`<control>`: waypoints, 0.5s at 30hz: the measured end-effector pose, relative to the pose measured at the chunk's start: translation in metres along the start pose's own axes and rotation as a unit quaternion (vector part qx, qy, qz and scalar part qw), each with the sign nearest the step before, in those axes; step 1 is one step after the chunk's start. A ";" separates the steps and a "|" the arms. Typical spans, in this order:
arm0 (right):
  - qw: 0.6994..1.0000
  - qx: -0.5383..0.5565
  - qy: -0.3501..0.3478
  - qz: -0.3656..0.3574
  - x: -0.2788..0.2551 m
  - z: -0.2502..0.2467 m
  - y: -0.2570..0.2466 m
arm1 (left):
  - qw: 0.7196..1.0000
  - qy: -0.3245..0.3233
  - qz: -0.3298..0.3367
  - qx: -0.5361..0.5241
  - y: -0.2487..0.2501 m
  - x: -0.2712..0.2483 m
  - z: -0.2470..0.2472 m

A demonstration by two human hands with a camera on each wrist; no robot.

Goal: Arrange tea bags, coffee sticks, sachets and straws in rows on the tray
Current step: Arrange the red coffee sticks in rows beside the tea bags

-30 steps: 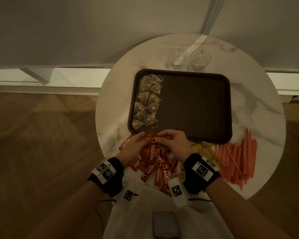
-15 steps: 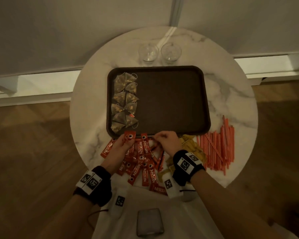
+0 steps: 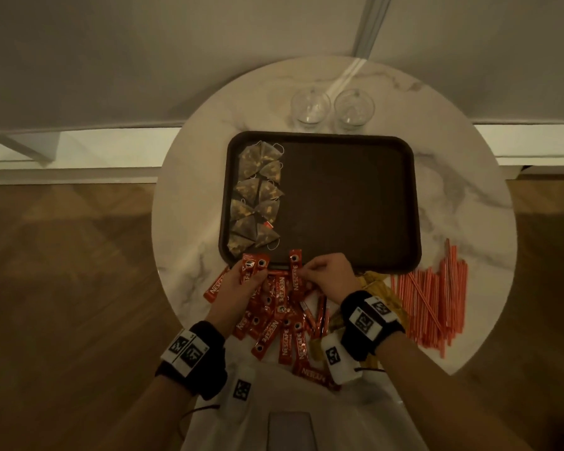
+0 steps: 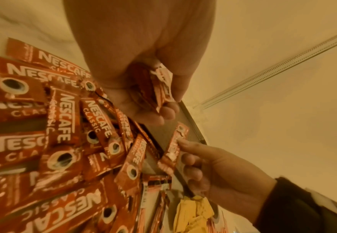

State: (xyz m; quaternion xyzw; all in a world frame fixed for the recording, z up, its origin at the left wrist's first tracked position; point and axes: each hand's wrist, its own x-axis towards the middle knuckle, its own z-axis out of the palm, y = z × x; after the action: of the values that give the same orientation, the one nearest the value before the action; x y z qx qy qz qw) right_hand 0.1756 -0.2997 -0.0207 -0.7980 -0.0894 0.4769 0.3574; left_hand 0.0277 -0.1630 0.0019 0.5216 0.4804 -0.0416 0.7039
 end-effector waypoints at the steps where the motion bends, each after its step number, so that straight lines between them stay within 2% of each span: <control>1: 1.000 0.021 0.003 0.000 0.003 -0.008 -0.007 | 1.000 0.001 0.004 -0.008 0.002 0.003 0.000; 3: 0.999 0.030 0.007 0.007 0.020 -0.026 -0.024 | 1.000 0.001 0.014 -0.027 0.009 0.007 0.001; 8: 0.998 -0.028 0.048 0.017 0.090 -0.063 -0.071 | 0.998 -0.004 0.024 -0.052 0.031 0.027 -0.001; 11: 0.997 -0.032 0.048 0.048 0.126 -0.073 -0.096 | 0.998 -0.022 0.028 -0.050 0.045 0.039 0.001; 15: 0.997 -0.024 0.058 0.051 0.160 -0.070 -0.123 | 0.999 -0.012 0.038 -0.038 0.062 0.055 0.004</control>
State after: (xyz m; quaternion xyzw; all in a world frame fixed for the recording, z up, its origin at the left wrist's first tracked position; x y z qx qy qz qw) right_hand 0.3421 -0.1664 -0.0317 -0.8361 -0.0393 0.4451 0.3182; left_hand 0.0944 -0.1137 0.0053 0.5119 0.4534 -0.0031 0.7296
